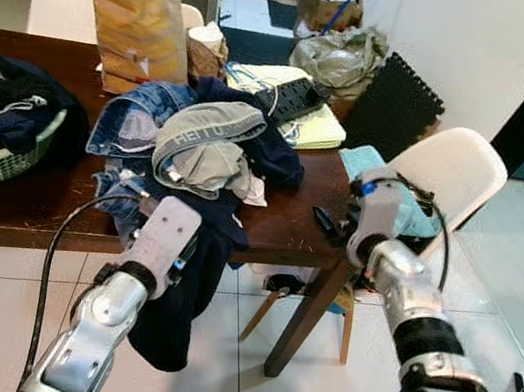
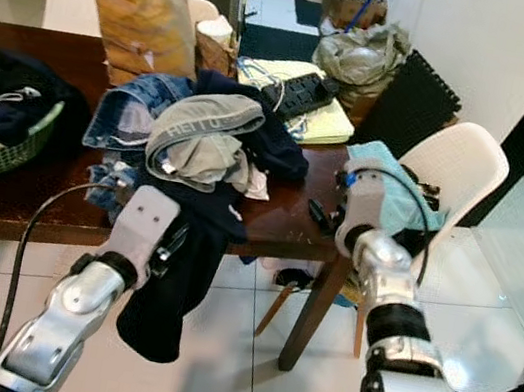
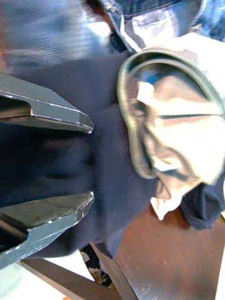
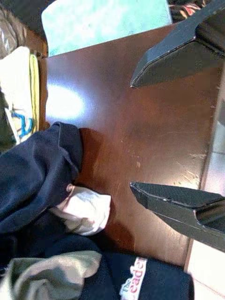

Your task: Hang hanger

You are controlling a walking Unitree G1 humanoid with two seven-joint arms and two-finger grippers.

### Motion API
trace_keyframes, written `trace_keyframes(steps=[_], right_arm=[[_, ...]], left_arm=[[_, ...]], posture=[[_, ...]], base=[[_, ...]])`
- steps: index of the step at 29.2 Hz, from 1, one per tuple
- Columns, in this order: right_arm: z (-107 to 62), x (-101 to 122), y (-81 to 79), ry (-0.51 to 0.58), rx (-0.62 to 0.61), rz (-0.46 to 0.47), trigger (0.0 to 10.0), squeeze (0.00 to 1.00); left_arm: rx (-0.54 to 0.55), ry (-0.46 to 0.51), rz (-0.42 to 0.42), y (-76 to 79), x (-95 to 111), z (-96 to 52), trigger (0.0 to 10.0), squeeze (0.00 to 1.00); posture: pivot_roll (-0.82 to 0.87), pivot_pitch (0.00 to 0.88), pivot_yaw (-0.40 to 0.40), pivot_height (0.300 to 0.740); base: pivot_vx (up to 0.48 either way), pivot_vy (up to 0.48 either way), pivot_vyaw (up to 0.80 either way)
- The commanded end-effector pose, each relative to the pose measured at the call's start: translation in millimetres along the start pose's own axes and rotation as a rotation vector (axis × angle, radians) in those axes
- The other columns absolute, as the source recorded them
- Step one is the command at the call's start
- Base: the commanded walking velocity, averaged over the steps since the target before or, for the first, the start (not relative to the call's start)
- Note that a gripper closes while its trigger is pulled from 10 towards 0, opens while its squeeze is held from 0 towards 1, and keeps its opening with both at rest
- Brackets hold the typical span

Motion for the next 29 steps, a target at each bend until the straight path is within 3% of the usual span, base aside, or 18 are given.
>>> trace_keyframes(steps=[1,4,5,7,8,9,10,12,13,15,16,17,19,22,23,24,25,29], right_arm=[[-1.9,-3.3,1.7,0.002,-0.025,0.025,10.0,0.0],[-5.2,-7.5,2.2,0.006,-0.057,0.053,10.0,0.0],[-7.4,-7.8,3.3,0.019,-0.086,0.082,10.0,0.0],[-7.4,-7.8,3.3,0.019,-0.086,0.082,10.0,0.0],[-8.3,-6.2,2.9,0.031,-0.103,0.095,10.0,0.0],[-8.3,-6.2,2.9,0.031,-0.103,0.095,10.0,0.0],[-8.3,-4.8,1.6,0.037,-0.109,0.101,10.0,0.0],[-8.3,-4.8,1.6,0.037,-0.109,0.101,10.0,0.0],[-8.0,-3.3,-0.2,0.044,-0.115,0.101,10.0,0.0],[-8.0,-3.3,-0.2,0.044,-0.115,0.101,10.0,0.0],[-8.0,2.5,-1.5,0.082,-0.124,0.113,10.0,0.0],[-8.0,2.5,-1.5,0.082,-0.124,0.113,10.0,0.0],[-12.1,18.7,-5.7,0.198,-0.135,0.175,10.0,0.0],[-12.1,18.7,-5.7,0.198,-0.135,0.175,10.0,0.0],[-15.5,26.6,-7.7,0.251,-0.136,0.202,10.0,0.0],[-15.5,26.6,-7.7,0.251,-0.136,0.202,10.0,0.0],[-17.9,30.9,-10.2,0.28,-0.131,0.222,10.0,0.0],[-20.0,33.2,-12.9,0.295,-0.126,0.235,10.0,0.0]], left_arm=[[0.023,0.011,-0.012,0.2,8.7,2.4,10.0,0.0],[0.076,0.039,-0.052,-5.3,19.5,5.5,10.0,0.0],[0.085,0.098,-0.066,-7.4,36.0,8.5,10.0,0.0],[0.085,0.098,-0.066,-7.4,36.0,8.5,10.0,0.0],[0.065,0.17,-0.077,-6.6,56.6,9.9,10.0,0.0],[0.065,0.17,-0.077,-6.6,56.6,9.9,10.0,0.0],[0.031,0.22,-0.073,-3.9,72.9,10.4,10.0,0.0],[0.031,0.22,-0.073,-3.9,72.9,10.4,10.0,0.0],[0.043,0.254,-0.06,-7.6,84.9,10.6,10.0,0.0],[0.043,0.254,-0.06,-7.6,84.9,10.6,10.0,0.0],[0.111,0.263,-0.061,-21.7,88.2,11.0,10.0,0.0],[0.111,0.263,-0.061,-21.7,88.2,11.0,10.0,0.0],[0.24,0.252,-0.064,-52.2,81.1,8.5,10.0,0.0],[0.24,0.252,-0.064,-52.2,81.1,8.5,10.0,0.0],[0.301,0.222,-0.071,-66.5,73.0,6.5,10.0,0.0],[0.301,0.222,-0.071,-66.5,73.0,6.5,10.0,0.0],[0.348,0.2,-0.069,-77.0,67.0,3.4,10.0,0.0],[0.372,0.185,-0.061,-82.8,63.7,1.2,10.0,0.0]], posture=[[0.02,0.043,-0.018,0.74],[0.02,0.039,-0.018,0.74],[0.02,0.032,-0.018,0.74],[0.02,0.032,-0.018,0.74],[0.01,0.028,-0.017,0.74],[0.01,0.028,-0.017,0.74],[0.02,0.026,-0.016,0.74],[0.02,0.026,-0.016,0.74],[0.02,0.022,-0.017,0.74],[0.02,0.022,-0.017,0.74],[0.02,0.018,-0.017,0.74],[0.02,0.018,-0.017,0.74],[0.02,0.025,-0.014,0.74],[0.02,0.025,-0.014,0.74],[0.02,0.033,-0.012,0.74],[0.02,0.033,-0.012,0.74],[0.02,0.036,-0.013,0.74],[0.03,0.041,-0.013,0.74]], base=[[0.0,0.0,0.0],[0.0,0.0,0.0],[0.0,0.0,0.0],[0.0,0.0,0.0],[0.0,0.0,0.0],[0.0,0.0,0.0],[0.0,0.0,0.0],[0.0,0.0,0.0],[0.0,0.0,0.0],[0.0,0.0,0.0],[0.0,0.0,0.0],[0.0,0.0,0.0],[0.0,0.0,0.0],[0.0,0.0,0.0],[0.0,0.0,0.0],[0.0,0.0,0.0],[0.0,0.0,0.0],[0.0,0.0,0.0]])
Point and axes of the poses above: a point about 5 cm out from each wrist's last joint towards the gripper, its own z axis pointing out of the wrist towards the gripper, its own x axis along the axis of the wrist's last joint, y = z × x, the point moved 5 cm from there along z, pointing out of the wrist towards the gripper, and after that the axes turned 9 degrees about -z, right-handed, at the moved point
